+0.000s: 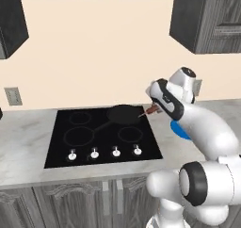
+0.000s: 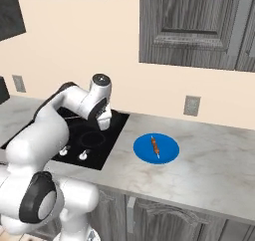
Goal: Place the cold items (eggplant and cucumber) from the fridge in one tupperware on the dining counter. Place the warm items (hot dog and kebab skewer) in the stove area in another tupperware.
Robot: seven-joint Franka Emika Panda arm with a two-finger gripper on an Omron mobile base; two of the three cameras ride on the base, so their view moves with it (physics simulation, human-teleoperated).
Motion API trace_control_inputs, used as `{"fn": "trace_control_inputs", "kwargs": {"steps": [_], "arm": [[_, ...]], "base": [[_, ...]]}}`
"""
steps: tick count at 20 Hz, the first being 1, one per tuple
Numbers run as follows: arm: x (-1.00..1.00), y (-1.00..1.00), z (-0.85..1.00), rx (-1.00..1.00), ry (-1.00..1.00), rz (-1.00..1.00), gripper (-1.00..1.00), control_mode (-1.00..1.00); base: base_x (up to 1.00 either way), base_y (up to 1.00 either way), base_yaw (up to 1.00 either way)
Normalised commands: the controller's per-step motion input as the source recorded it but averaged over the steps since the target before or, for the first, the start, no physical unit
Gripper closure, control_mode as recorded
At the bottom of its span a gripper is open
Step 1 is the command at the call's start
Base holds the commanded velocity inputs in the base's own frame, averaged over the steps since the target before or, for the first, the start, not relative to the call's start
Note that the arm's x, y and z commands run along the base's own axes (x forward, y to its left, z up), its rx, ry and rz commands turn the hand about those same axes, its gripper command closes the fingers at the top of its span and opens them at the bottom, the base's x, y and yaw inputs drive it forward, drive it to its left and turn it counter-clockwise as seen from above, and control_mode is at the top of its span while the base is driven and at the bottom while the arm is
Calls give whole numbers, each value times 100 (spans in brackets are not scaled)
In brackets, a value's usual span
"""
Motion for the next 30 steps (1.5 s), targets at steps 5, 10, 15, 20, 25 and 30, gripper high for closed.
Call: {"fn": "trace_control_inputs", "kwargs": {"steps": [5, 10, 15, 20, 25, 30], "arm": [[-100, 0, 1, 10, 9, -46, 100, -100], [-100, 0, -1, 3, -1, -46, 100, -100], [-100, 0, -11, 5, -2, -42, 100, -100], [-100, 0, -8, 9, -4, -35, 100, -100], [-64, -1, -1, 9, -20, -32, 100, -100], [0, 10, -9, -1, -24, -9, 100, -100]], "base": [[0, 0, 0], [0, 0, 0], [0, 0, 0], [0, 0, 0], [0, 0, 0], [0, 0, 0]]}}
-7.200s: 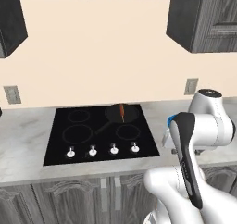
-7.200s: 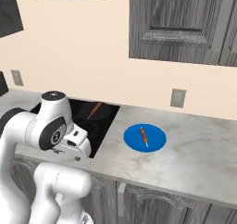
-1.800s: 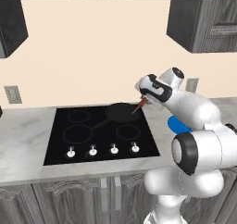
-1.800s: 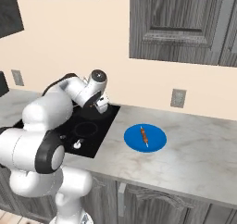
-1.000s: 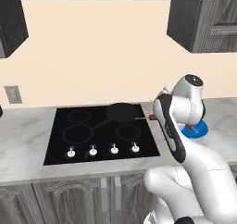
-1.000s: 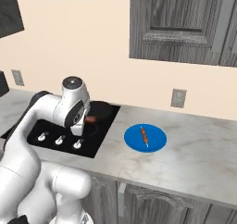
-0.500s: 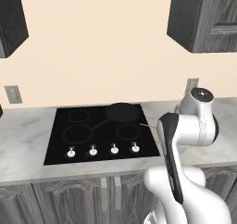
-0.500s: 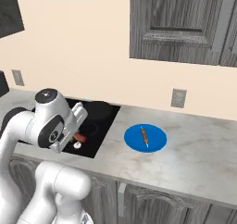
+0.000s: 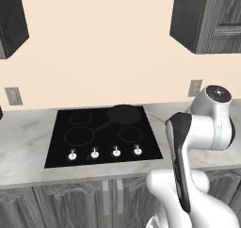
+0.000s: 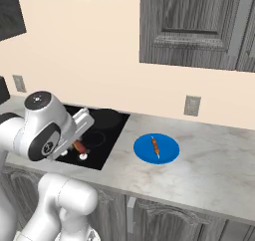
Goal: Place the cold items (eggplant and cucumber) from the fridge in one tupperware on the dining counter. Place the warm items (hot dog and kebab skewer) in the stove area in another tupperware.
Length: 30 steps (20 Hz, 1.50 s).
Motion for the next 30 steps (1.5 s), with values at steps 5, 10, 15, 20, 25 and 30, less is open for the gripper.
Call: {"fn": "trace_control_inputs", "kwargs": {"steps": [5, 10, 15, 20, 25, 30], "arm": [[0, 10, -6, -4, -14, -4, 100, -100], [0, 0, 0, 0, 0, 0, 100, 100], [0, 0, 0, 0, 0, 0, 100, 100], [0, 0, 0, 0, 0, 0, 100, 100], [0, 0, 0, 0, 0, 0, 100, 100], [0, 0, 0, 0, 0, 0, 100, 100]], "base": [[0, 0, 0], [-47, -5, -9], [-55, -33, -4], [-37, -93, 6], [-57, -100, 18], [-63, -100, 25]]}}
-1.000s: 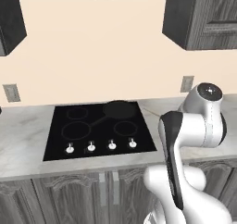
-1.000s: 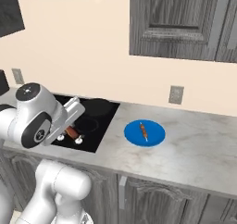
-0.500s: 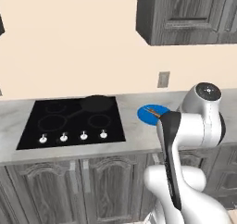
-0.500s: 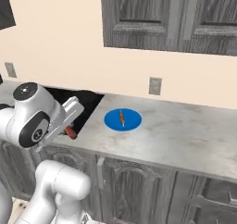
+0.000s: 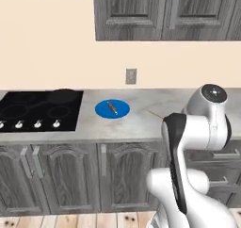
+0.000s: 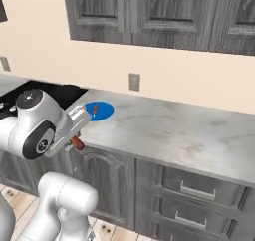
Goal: Place the cold items (eggplant and cucumber) from the fridge in one tupperware on the dining counter. Place the warm items (hot dog and kebab skewer) in the stove area in another tupperware.
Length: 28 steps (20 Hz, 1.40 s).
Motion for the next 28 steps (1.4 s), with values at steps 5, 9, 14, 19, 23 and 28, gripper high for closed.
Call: {"fn": "trace_control_inputs", "kwargs": {"steps": [5, 9, 14, 19, 23, 28], "arm": [[0, 0, 0, 0, 0, 0, 100, 100], [0, 0, 0, 0, 0, 0, 100, 100], [0, 0, 0, 0, 0, 0, 100, 100], [0, 0, 0, 0, 0, 0, 100, 100], [0, 0, 0, 0, 0, 0, 100, 100], [0, 0, 0, 0, 0, 0, 100, 100]], "base": [[-48, -100, 29], [-50, -100, 27], [-63, -100, 21], [-95, -100, 14], [-100, -100, 4], [-96, -29, -21]]}}
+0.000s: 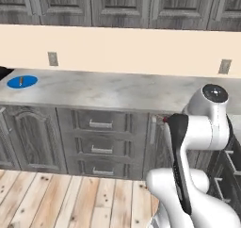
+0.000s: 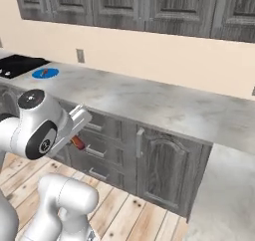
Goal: Place the cold items (eggplant and cucumber) from the fridge in one tupperware on the dining counter. Place the warm items (hot dog and kebab skewer) in the stove area in another tupperware.
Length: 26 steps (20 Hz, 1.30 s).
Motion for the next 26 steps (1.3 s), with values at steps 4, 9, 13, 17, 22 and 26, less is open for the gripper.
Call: {"fn": "trace_control_inputs", "kwargs": {"steps": [4, 9, 13, 17, 22, 26], "arm": [[0, 0, 0, 0, 0, 0, 100, 100], [0, 0, 0, 0, 0, 0, 100, 100], [0, 0, 0, 0, 0, 0, 100, 100], [0, 0, 0, 0, 0, 0, 100, 100], [0, 0, 0, 0, 0, 0, 100, 100], [0, 0, 0, 0, 0, 0, 100, 100]], "base": [[-100, 0, -35], [-100, 0, -22], [-100, 0, -5], [-100, 0, -2], [-100, 0, -1], [-100, 6, 0]]}}
